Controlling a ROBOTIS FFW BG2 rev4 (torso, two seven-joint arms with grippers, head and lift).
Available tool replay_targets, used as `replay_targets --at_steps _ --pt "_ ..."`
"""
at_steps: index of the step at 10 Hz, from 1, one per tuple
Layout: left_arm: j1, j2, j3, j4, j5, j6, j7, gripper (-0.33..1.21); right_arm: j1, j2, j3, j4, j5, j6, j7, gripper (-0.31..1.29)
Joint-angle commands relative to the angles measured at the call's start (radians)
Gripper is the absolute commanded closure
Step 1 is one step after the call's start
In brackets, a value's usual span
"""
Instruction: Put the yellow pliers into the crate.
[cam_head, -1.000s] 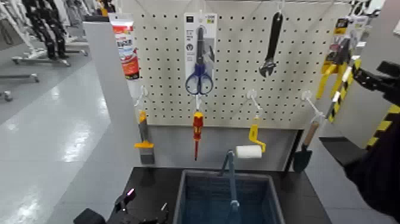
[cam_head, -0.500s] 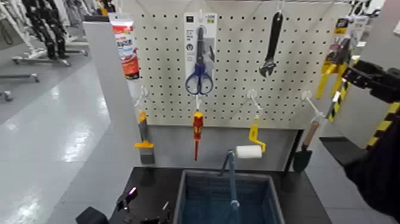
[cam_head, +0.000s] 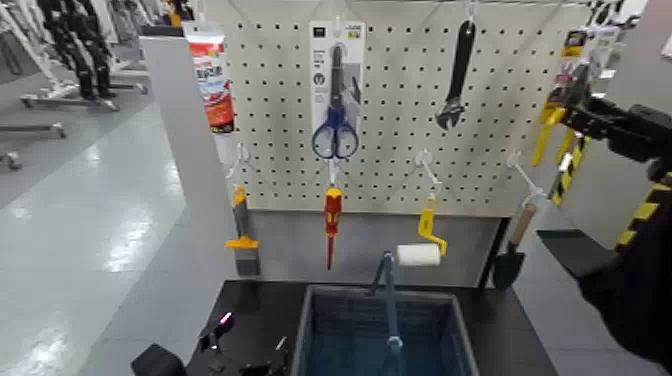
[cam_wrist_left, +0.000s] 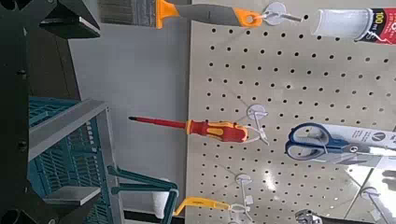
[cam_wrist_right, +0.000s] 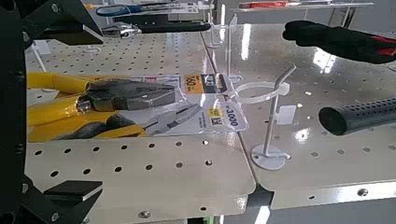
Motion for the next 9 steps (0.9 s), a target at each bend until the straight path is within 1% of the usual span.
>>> replay_targets --at_steps 1,3,4,9 --pt "-0.002 -0.001 -0.002 0.000 -0.002 0.001 0.000 0.12 -0.012 -0.008 0.017 0.010 -0.003 0.009 0.014 0.59" --pt "-0.002 0.000 -0.002 0.000 -0.002 0.001 -0.002 0.12 -0.024 -0.008 0.028 -0.002 0.025 0.017 0.011 0.91" --pt "-0.002 0.000 -0.002 0.000 -0.002 0.001 0.000 0.12 -0.029 -0.009 0.030 -0.004 0.035 0.017 0.009 0.98" --pt "-0.002 0.000 -0.003 0.000 -0.003 0.001 -0.002 0.12 -0.037 -0.009 0.037 -0.001 0.043 0.017 0.008 0.99"
